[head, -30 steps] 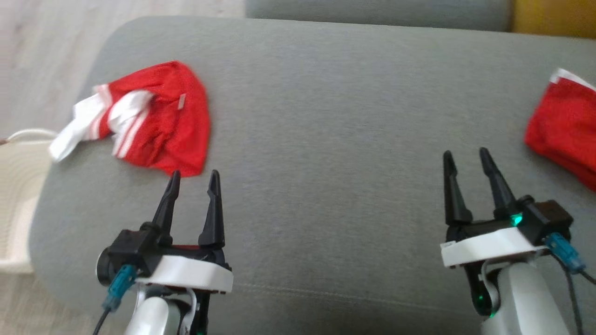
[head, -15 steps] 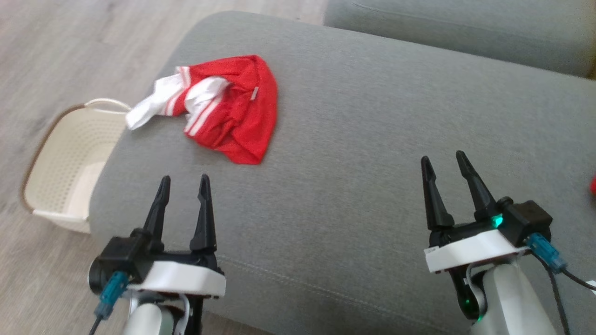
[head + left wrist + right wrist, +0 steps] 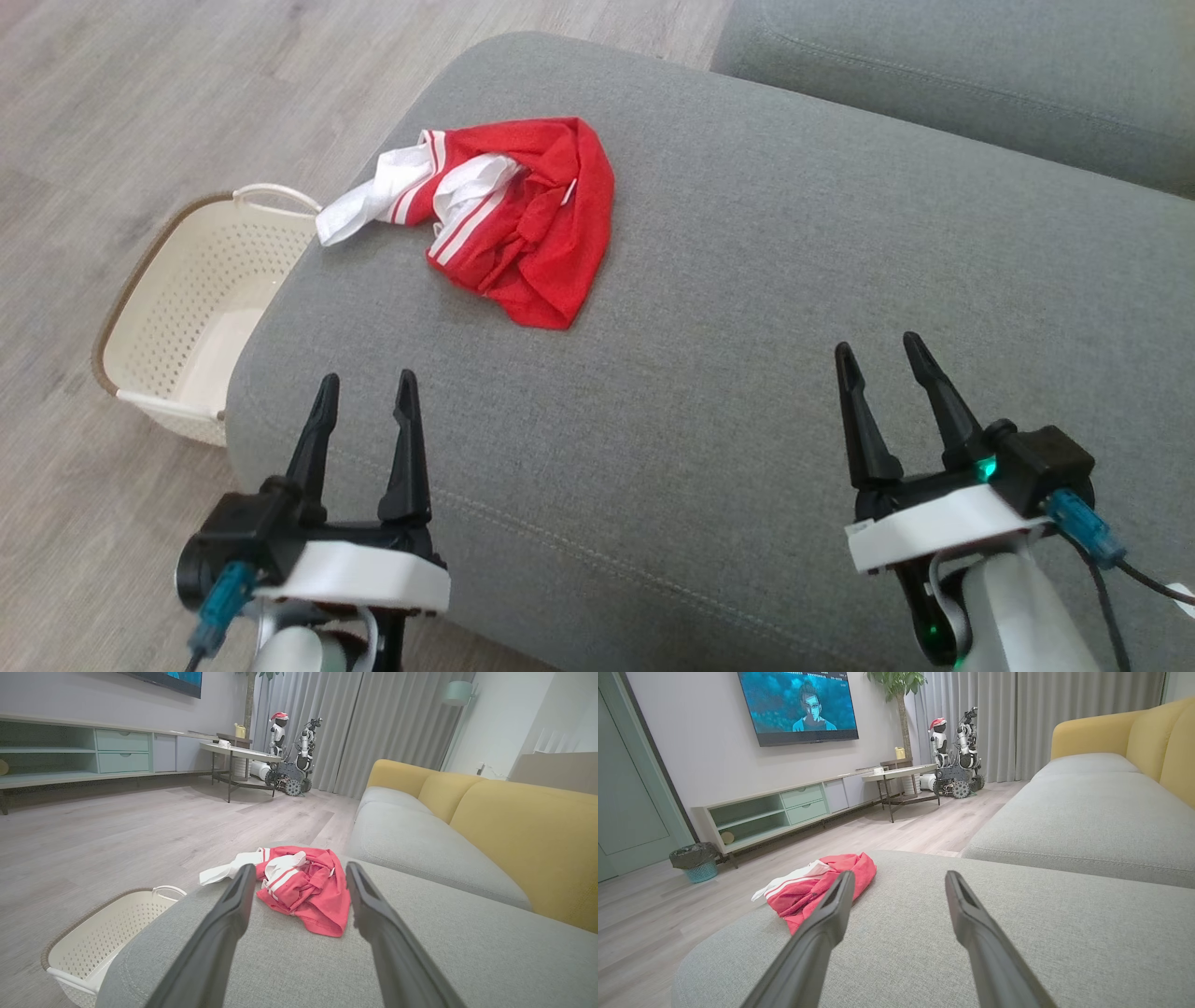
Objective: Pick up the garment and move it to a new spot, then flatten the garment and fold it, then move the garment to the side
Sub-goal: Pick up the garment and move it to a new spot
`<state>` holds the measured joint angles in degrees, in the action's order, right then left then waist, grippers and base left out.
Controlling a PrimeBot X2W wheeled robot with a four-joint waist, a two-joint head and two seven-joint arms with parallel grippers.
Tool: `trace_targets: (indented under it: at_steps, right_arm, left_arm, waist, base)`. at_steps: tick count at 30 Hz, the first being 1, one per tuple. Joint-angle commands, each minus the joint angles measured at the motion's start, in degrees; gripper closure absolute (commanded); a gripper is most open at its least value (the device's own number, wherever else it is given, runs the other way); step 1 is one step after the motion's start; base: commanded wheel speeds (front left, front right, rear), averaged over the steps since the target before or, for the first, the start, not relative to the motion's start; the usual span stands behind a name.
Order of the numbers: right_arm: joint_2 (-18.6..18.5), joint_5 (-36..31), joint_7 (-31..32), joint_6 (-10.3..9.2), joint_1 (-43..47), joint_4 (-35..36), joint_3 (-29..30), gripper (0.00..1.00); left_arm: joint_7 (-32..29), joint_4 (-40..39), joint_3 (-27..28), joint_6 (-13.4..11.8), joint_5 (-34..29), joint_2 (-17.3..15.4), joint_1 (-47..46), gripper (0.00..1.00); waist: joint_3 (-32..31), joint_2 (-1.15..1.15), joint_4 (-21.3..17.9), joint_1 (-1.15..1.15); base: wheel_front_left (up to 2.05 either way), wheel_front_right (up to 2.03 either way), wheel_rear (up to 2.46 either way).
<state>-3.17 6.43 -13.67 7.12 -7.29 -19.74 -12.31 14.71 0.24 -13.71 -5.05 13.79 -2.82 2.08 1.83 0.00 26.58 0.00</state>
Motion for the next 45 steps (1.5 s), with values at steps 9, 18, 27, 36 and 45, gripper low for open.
trace_targets:
  at_steps: [9,18,27,36,45]
  right_arm:
    - [0.29,0.49,0.08,0.36,-1.35,2.21,-1.35,0.0]
    - [-0.92,-1.8,2.42,0.36,-3.43,6.04,0.81,0.0]
    - [-4.08,-4.17,8.04,0.36,-5.21,17.16,4.96,0.0]
    - [-6.03,-4.88,12.46,0.36,-6.37,26.6,4.65,0.0]
    - [-6.28,-5.19,13.91,0.36,-7.37,30.24,4.39,0.0]
  left_arm:
    - [0.29,-2.84,3.26,-0.38,0.55,-0.06,-2.08,0.0]
    - [0.29,0.0,7.87,1.67,2.73,-0.06,-6.41,0.0]
    - [-0.14,18.67,12.76,7.23,2.69,-3.2,-22.05,0.0]
    - [-6.28,39.13,11.45,10.56,2.91,-9.98,-41.59,0.0]
    - [-7.15,54.82,8.83,11.06,0.93,-13.29,-54.52,0.0]
  waist:
    - [0.85,0.0,-0.84,0.0]
    - [6.53,0.0,-3.91,0.0]
    - [15.42,0.0,-7.8,0.0]
    - [21.93,0.0,-11.31,0.0]
    - [25.58,0.0,-14.14,0.0]
  base:
    - [0.0,0.0,0.0]
    - [0.0,0.0,0.0]
    - [0.0,0.0,0.0]
    - [0.0,0.0,0.0]
    - [0.0,0.0,0.0]
